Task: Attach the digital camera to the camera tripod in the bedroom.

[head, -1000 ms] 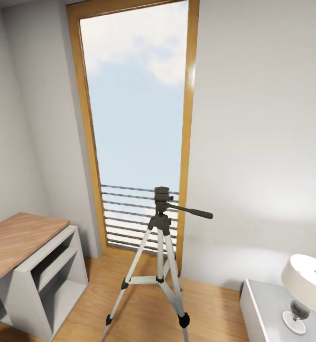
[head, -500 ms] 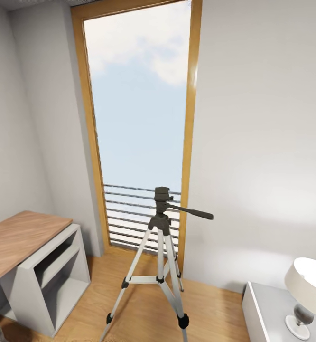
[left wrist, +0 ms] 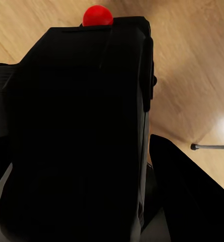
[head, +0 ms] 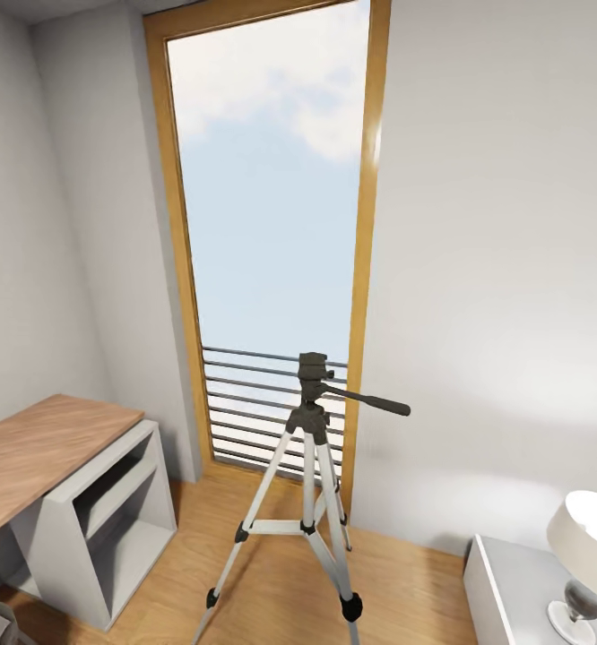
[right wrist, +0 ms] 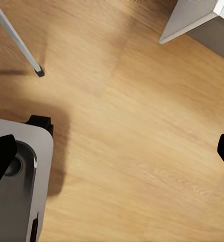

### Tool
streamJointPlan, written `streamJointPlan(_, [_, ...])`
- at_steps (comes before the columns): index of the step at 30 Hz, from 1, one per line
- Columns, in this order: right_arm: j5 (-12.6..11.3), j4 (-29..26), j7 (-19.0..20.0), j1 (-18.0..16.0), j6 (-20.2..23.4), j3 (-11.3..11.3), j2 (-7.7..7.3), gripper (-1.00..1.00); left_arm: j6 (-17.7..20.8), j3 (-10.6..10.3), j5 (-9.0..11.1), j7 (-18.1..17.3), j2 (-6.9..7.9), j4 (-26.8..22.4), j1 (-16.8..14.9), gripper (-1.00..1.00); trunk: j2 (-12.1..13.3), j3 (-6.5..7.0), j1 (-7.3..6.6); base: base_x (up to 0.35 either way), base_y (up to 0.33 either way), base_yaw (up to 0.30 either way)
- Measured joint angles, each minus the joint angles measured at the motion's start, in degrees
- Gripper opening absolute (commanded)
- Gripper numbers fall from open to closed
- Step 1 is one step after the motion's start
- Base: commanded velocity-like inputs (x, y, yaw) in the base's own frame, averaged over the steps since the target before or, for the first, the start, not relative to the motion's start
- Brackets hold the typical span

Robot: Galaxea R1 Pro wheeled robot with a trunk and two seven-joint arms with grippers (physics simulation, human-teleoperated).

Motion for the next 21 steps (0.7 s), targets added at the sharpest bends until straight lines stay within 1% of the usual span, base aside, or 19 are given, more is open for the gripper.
streamJointPlan(4, [0.0,0.0,0.0,0.0,-0.1,0.0,0.05,1.00,0.0,0.0,0.0,0.0,0.00,0.0,0.0,-1.00,0.0,0.00,0.00,0.000,0.000,0.001])
streamJointPlan(6, [-0.6,-0.6,0.6,-0.7,0.5,-0.2,0.69,1.00,0.6,-0.6,-0.4,0.2,0.64,-0.6,0.4,-1.00,0.0,0.00,0.00,0.000,0.000,0.000])
streamJointPlan(8, [-0.7,-1.2,1.3,-1.4,1.1,-0.2,1.33,1.00,1.1,-0.7,-0.4,0.2,1.25,-1.1,0.5,-1.00,0.0,0.00,0.00,0.000,0.000,0.000])
streamJointPlan(9, [-0.7,-1.5,1.6,-1.7,1.4,-0.2,1.51,1.00,1.4,-0.7,-0.4,0.2,1.57,-1.4,0.5,-1.00,0.0,0.00,0.00,0.000,0.000,0.000])
streamJointPlan(10, [-0.7,-1.8,1.9,-2.0,1.7,-0.2,1.27,1.00,1.7,-0.7,-0.4,0.2,1.89,-1.7,0.6,-1.00,0.0,0.00,0.00,0.000,0.000,0.000])
streamJointPlan(12, [-0.7,-1.4,2.5,-2.7,2.3,-0.2,0.94,1.00,1.8,-0.7,-0.4,0.2,1.23,-2.4,0.8,-1.00,0.0,0.00,0.00,0.000,0.000,0.000])
streamJointPlan(15, [-0.9,-0.5,1.6,-1.6,1.4,-0.2,1.73,1.00,0.9,-1.3,-1.0,0.3,0.53,-1.5,1.3,-1.00,0.0,-0.01,0.00,0.000,0.000,0.000])
streamJointPlan(21, [-1.1,0.0,0.2,0.3,-0.4,-0.2,2.91,1.00,-0.2,-2.0,-2.3,0.2,0.18,-0.2,1.7,-1.00,0.0,0.00,0.00,0.000,0.000,0.000])
